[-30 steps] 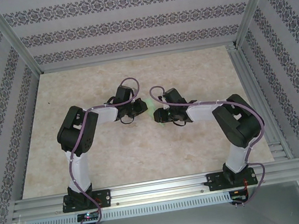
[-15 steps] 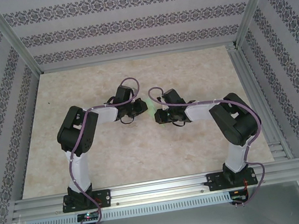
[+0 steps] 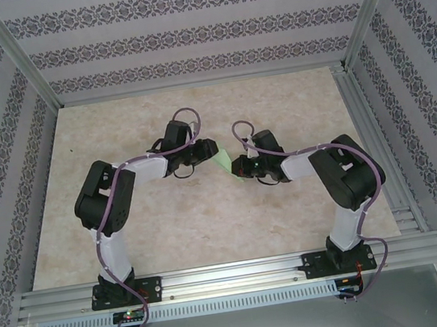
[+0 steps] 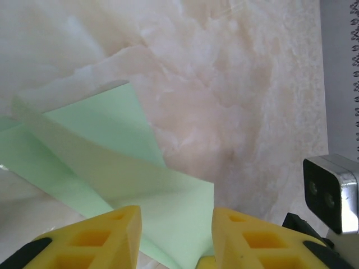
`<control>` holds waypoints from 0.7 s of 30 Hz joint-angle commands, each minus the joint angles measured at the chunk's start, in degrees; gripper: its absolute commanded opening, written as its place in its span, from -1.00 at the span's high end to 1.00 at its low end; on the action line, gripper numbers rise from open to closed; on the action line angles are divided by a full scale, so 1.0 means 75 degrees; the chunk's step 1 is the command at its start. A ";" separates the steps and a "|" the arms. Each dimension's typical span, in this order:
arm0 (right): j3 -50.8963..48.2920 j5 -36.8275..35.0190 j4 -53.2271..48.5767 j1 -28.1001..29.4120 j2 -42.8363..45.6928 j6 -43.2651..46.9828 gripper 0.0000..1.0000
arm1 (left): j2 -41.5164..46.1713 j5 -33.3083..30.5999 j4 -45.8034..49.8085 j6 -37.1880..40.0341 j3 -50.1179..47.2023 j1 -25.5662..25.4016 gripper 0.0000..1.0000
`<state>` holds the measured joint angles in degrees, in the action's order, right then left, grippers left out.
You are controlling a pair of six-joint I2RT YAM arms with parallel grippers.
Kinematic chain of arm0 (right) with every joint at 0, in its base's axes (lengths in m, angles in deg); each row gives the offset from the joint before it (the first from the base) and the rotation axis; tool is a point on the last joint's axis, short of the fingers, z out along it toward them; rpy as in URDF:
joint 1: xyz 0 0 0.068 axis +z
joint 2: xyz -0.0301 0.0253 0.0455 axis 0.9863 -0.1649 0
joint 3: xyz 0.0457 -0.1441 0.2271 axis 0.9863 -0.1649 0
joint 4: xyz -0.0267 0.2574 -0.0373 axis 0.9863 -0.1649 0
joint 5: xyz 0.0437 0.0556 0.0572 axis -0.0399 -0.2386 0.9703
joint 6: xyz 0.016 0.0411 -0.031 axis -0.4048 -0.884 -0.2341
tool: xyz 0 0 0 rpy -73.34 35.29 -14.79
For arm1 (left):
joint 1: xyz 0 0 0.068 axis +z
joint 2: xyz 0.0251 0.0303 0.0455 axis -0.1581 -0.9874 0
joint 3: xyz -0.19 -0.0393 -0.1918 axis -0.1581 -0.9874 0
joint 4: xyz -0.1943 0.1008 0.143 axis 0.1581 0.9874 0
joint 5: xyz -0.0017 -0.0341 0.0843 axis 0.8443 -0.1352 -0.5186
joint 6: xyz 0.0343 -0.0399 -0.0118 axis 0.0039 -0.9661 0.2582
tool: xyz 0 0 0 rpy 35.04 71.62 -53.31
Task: Fold a paper plane with a square sheet of paper (pick it up from the middle)
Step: Fold the wing for the fifth time at the center of the table.
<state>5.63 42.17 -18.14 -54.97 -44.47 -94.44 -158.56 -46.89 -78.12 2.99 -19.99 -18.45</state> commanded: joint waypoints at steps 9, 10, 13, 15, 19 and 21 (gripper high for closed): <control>-0.0147 0.0711 0.1065 -0.0193 -0.0490 -0.1090 1.00 | -0.0023 0.0389 -0.0710 0.0226 -0.0175 -0.0367 0.28; -0.0128 0.0757 0.1055 -0.0206 -0.0542 -0.1109 1.00 | -0.0035 0.0402 -0.0698 0.0242 -0.0153 -0.0380 0.30; -0.0083 0.0890 0.1007 -0.0229 -0.0667 -0.1123 1.00 | -0.0125 0.0426 -0.0596 0.0294 -0.0070 -0.0417 0.33; -0.0062 0.0921 0.0985 -0.0247 -0.0748 -0.1153 1.00 | -0.0216 0.0462 -0.0517 0.0316 -0.0021 -0.0428 0.35; -0.0045 0.0848 0.0820 -0.0286 -0.0806 -0.1188 1.00 | -0.0404 0.0544 -0.0480 0.0335 0.0085 -0.0434 0.42; -0.0027 0.0837 0.0757 -0.0306 -0.0829 -0.1194 1.00 | -0.0449 0.0564 -0.0484 0.0326 0.0102 -0.0440 0.43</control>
<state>4.85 48.29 -11.35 -56.67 -48.95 -102.76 -160.79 -44.02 -80.39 3.91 -20.75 -21.05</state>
